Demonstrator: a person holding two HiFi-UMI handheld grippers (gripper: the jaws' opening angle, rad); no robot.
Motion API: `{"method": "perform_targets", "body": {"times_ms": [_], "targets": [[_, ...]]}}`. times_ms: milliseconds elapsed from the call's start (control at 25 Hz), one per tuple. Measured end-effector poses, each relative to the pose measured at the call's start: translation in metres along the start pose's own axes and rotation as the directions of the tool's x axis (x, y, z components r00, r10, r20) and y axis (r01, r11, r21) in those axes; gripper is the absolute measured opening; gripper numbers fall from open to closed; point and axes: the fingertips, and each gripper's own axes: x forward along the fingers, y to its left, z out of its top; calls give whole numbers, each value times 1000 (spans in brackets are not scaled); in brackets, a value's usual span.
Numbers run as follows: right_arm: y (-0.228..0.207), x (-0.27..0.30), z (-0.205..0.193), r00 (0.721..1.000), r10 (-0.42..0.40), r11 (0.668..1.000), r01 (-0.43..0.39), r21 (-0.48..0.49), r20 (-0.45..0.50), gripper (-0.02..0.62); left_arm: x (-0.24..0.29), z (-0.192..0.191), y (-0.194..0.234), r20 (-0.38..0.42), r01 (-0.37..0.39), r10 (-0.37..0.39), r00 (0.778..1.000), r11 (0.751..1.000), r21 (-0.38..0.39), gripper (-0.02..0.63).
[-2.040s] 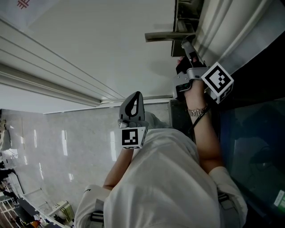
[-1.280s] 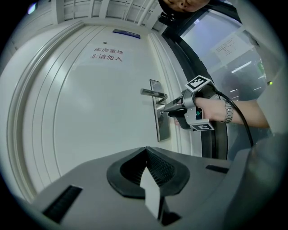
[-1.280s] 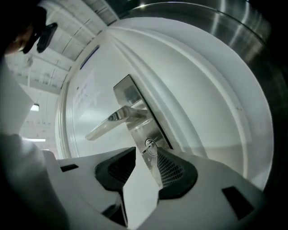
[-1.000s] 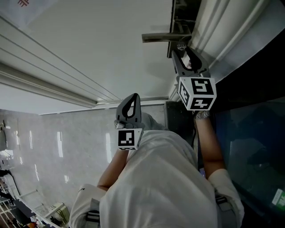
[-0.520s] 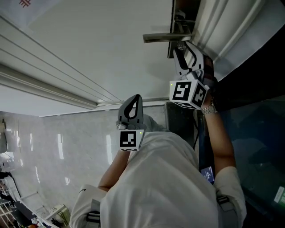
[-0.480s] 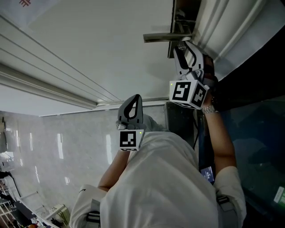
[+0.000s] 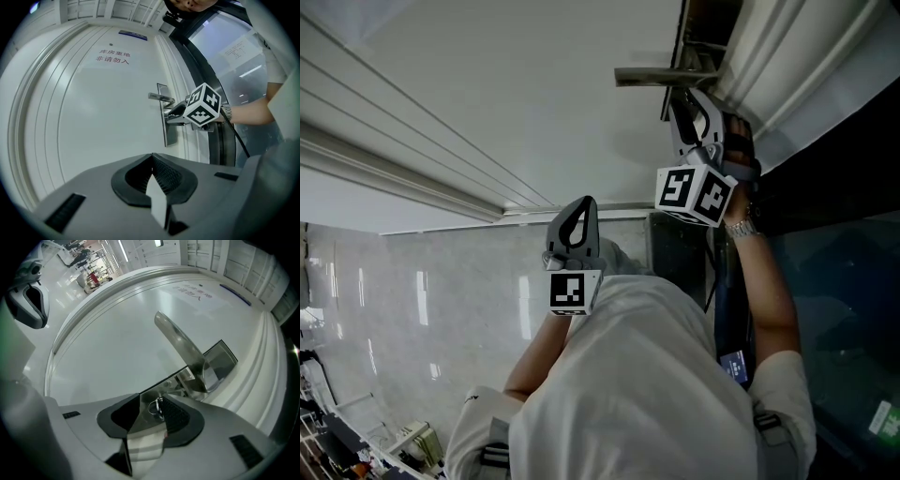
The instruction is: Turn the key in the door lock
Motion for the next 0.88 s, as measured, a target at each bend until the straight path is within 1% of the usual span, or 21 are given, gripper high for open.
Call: {"method": "perform_targets", "body": {"times_ms": [160,240,360,400,440,520,560,760,880], "targets": [[0,0,0,1000,-13,1000,13,-11,0,150,1,-1,1,-1,2,-2,1000,1000,0,9],[0,0,0,1000,-20,1000,20,3,6,150,2,-1,0,0,2,-2,1000,1000,-1,9],[-2,-1,0,999,-38,997,36,75,24,150,3,0,-1,0,6,-6,1000,1000,0,9],[-5,-2,0,998,-47,993,44,111,28,138,3,0,-1,0,7,-7,1000,1000,1,9],[-9,-2,0,998,-58,988,53,148,31,116,4,-1,-1,-1,8,-8,1000,1000,3,9],[-17,-2,0,996,-80,974,71,216,33,50,5,0,-1,-1,7,-7,1000,1000,3,9],[-19,-3,0,995,-89,967,78,241,35,34,5,0,-1,0,6,-6,1000,1000,3,9],[-22,-5,-1,989,-141,954,127,271,34,20,7,2,-2,-1,3,-3,1000,1000,2,9],[-24,-5,-1,988,-151,925,128,358,38,15,8,2,-2,0,-1,1,1000,1000,4,9]]}}
